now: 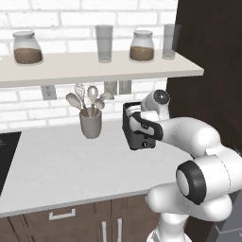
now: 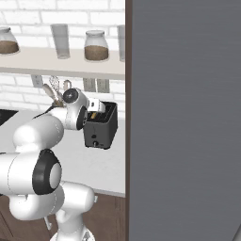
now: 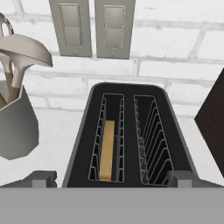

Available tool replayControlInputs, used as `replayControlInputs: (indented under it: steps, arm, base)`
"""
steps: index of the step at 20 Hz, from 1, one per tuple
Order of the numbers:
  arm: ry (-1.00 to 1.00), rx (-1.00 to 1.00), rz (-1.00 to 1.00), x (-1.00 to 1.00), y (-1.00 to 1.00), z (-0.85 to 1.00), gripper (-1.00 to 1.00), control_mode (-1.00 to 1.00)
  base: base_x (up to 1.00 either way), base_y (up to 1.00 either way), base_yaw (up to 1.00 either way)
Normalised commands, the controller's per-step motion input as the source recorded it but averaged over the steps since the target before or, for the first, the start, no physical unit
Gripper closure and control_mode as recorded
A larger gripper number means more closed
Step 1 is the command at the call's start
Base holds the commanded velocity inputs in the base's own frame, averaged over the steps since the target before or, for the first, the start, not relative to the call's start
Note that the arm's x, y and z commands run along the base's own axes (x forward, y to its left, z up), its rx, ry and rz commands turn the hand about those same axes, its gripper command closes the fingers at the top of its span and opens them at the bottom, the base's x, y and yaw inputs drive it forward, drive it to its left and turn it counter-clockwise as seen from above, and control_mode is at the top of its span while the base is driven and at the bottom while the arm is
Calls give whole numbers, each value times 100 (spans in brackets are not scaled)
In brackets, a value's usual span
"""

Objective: Start the toaster. Once the lever pops up, take the bread to the plate on the dining counter.

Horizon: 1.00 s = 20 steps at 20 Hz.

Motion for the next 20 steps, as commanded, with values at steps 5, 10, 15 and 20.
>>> replayControlInputs:
  steps: [5, 10, 15, 20]
  arm:
    - [0, 0, 0, 0, 0, 0, -100, -100]
    - [0, 0, 0, 0, 0, 0, -100, -100]
    - [0, 0, 0, 0, 0, 0, -100, -100]
    - [0, 0, 0, 0, 0, 0, -100, -100]
  base:
    - [0, 0, 0]
    - [0, 0, 0]
    - [0, 0, 0]
    - [0, 0, 0]
